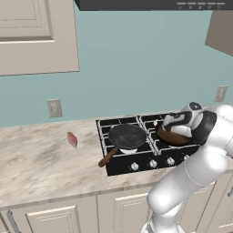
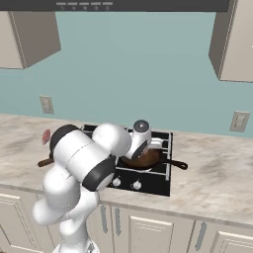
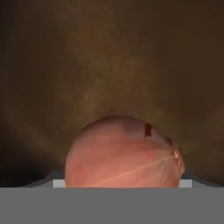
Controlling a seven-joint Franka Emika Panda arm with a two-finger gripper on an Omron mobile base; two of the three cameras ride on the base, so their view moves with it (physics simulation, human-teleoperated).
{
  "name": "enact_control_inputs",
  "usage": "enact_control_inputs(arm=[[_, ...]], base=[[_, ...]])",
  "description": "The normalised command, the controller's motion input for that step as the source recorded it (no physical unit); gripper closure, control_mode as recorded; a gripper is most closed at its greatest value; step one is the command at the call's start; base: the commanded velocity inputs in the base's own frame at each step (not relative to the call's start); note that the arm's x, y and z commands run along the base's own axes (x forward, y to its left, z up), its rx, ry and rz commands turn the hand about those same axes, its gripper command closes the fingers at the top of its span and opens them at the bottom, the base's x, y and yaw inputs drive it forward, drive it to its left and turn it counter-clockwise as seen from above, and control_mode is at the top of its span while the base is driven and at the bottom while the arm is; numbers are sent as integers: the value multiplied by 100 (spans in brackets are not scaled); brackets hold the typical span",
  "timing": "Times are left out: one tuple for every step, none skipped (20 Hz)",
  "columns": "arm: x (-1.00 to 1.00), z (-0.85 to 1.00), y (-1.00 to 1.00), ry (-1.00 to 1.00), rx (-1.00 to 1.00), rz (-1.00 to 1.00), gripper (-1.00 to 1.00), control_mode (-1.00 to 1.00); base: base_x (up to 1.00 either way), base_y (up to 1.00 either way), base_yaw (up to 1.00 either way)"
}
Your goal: Place both pans onto different burners. Then place the onion and the steak on different pans.
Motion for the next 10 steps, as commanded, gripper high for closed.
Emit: enact_control_inputs(arm=[[4, -26, 0, -4, 0, 0, 100, -100], [4, -26, 0, -3, 0, 0, 100, -100], [4, -29, 0, -3, 0, 0, 100, -100], [4, -30, 0, -3, 0, 0, 100, -100], [3, -31, 0, -2, 0, 0, 100, -100], [3, -32, 0, -1, 0, 0, 100, -100], [0, -32, 0, -1, 0, 0, 100, -100], [0, -32, 0, -1, 0, 0, 100, -100], [0, -30, 0, 0, 0, 0, 100, -100], [0, -30, 0, -1, 0, 0, 100, -100]], base=[[0, 0, 0], [0, 0, 0], [0, 0, 0], [0, 0, 0], [0, 0, 0], [0, 0, 0], [0, 0, 0], [0, 0, 0], [0, 0, 0], [0, 0, 0]])
